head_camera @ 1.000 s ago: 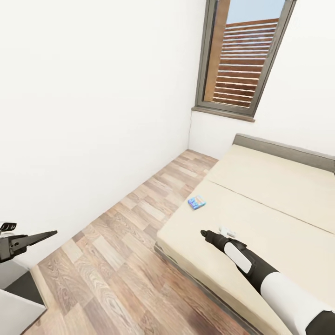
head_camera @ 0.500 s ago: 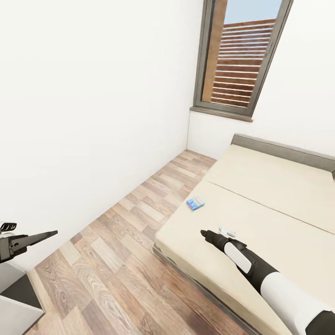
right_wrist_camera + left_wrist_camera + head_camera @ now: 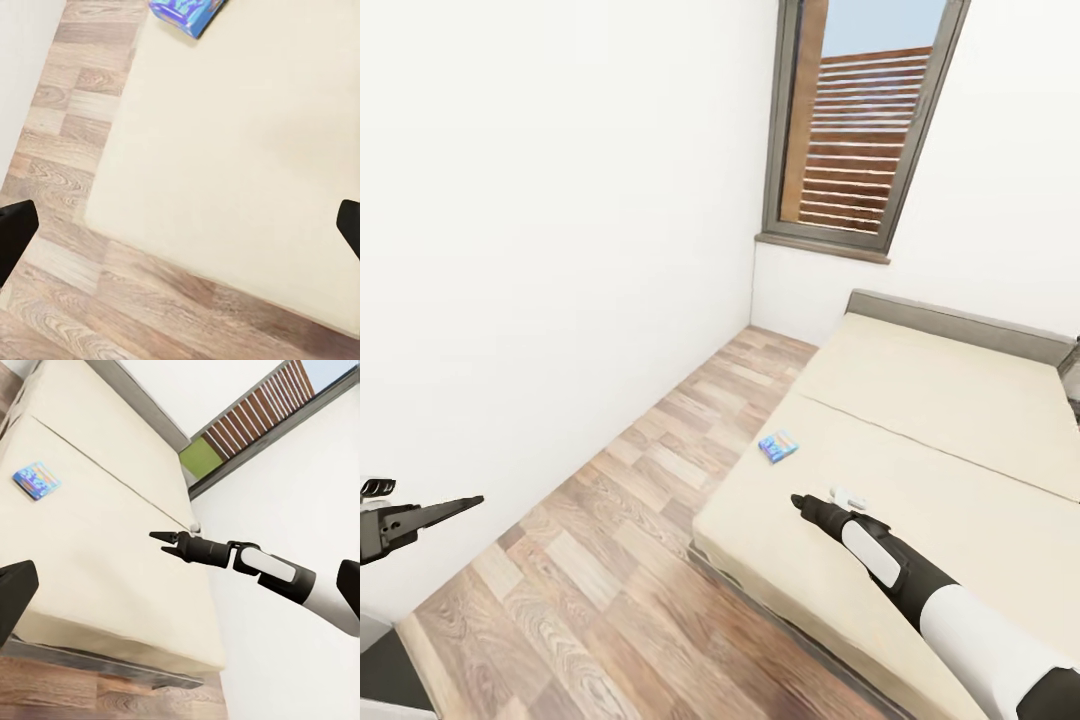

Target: Put all the toys in the child's room - the three board games (two on the bed and one on the table), the two jigsaw puzzles on the table, and the tennis ball on the table - inside the toy box on the table in the child's room.

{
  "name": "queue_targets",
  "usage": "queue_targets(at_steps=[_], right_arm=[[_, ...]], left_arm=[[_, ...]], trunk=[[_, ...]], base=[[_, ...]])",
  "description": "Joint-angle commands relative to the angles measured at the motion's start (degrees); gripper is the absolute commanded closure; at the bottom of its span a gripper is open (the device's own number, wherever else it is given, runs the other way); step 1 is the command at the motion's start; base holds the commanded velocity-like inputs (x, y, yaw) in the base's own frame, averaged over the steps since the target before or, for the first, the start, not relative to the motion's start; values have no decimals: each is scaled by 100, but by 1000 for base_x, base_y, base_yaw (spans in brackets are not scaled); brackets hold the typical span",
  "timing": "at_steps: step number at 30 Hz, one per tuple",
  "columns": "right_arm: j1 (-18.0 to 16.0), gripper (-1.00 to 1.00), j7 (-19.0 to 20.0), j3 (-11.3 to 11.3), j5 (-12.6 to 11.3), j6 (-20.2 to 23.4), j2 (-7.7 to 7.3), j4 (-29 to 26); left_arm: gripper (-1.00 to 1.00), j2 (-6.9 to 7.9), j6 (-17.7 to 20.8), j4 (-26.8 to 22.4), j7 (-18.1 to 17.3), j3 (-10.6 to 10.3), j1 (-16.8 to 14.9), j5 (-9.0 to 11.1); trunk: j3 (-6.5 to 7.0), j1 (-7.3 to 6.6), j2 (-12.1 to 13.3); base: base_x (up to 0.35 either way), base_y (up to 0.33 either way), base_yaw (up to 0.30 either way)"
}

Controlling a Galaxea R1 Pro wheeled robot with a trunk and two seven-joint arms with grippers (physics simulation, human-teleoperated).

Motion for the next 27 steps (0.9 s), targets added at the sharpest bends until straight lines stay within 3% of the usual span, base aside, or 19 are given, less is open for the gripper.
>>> queue_targets(at_steps=[1,12,27], right_arm=[[-8,-100,-49,40,-40,5,-7,-14],[-8,-100,-49,40,-33,5,1,-14],[-8,-100,-49,40,-24,5,18,-6]], left_arm=[[-100,2,61,0,-24,2,-2,-2],[-100,2,61,0,-28,2,-2,-1],[-100,2,61,0,-48,2,-2,-1]], trunk=[[-5,6,-11],[61,6,-11],[155,6,-11]], base=[[227,211,-214],[208,214,-221],[28,29,-224]])
